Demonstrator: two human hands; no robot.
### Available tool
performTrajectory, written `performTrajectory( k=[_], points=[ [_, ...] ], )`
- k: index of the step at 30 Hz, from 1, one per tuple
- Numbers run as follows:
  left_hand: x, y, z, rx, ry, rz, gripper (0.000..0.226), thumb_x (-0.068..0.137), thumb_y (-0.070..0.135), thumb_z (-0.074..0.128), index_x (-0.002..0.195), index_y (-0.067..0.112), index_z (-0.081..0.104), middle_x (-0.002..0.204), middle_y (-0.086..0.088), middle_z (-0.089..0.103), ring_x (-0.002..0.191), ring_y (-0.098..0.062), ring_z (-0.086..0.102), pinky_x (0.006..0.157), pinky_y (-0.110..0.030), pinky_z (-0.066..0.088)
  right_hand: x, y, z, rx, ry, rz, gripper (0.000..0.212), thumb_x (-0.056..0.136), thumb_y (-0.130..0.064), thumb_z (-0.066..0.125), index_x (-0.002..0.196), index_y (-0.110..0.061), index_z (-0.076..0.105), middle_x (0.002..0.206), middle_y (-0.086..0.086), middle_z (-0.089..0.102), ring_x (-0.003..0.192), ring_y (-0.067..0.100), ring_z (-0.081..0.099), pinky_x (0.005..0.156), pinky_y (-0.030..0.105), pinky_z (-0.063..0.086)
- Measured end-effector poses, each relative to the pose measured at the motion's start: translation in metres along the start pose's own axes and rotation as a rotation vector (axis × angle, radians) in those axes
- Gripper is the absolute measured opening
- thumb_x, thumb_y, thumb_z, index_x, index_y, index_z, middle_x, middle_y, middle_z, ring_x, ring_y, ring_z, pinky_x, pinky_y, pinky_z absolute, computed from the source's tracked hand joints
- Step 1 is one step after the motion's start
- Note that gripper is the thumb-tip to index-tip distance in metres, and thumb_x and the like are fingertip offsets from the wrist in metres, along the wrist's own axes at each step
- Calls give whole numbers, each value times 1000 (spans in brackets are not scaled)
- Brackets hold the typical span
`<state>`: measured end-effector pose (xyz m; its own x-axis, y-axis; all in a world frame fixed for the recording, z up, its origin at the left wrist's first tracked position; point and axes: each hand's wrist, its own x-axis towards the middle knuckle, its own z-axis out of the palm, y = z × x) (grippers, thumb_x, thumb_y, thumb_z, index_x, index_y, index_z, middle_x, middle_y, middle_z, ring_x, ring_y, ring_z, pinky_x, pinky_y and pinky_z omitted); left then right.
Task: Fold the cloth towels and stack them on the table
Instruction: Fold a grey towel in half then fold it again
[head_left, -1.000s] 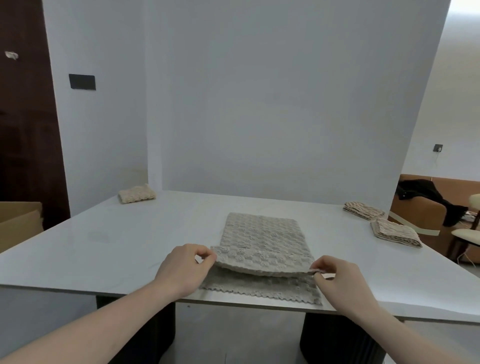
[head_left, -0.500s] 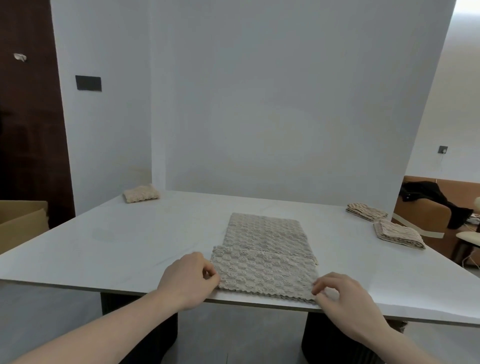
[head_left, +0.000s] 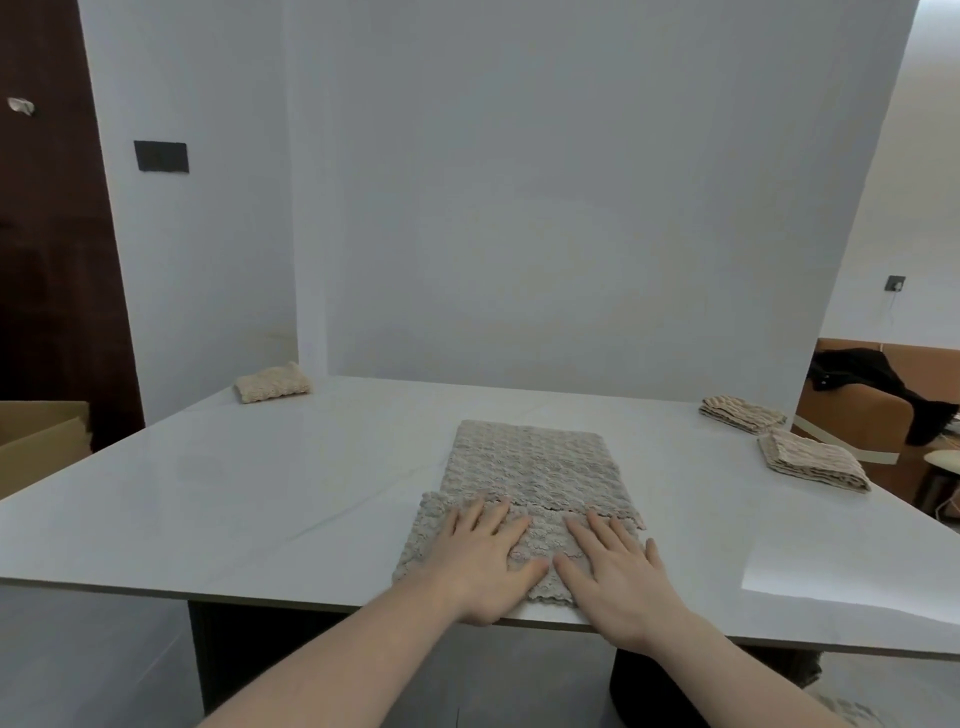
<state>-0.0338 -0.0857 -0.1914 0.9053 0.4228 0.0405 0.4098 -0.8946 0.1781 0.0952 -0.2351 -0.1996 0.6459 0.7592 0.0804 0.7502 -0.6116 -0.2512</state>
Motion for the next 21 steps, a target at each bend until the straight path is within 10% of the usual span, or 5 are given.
performTrajectory(
  k=[21],
  points=[
    [-17, -91, -6, -26, -13, -278, 81, 96, 74, 16, 163, 33, -1, 171, 9, -5, 158, -22, -10, 127, -47, -6, -3, 2, -1, 27, -17, 13, 73, 99, -69, 24, 163, -38, 7, 171, -11, -2, 158, 13, -5, 128, 46, -2]
  ],
)
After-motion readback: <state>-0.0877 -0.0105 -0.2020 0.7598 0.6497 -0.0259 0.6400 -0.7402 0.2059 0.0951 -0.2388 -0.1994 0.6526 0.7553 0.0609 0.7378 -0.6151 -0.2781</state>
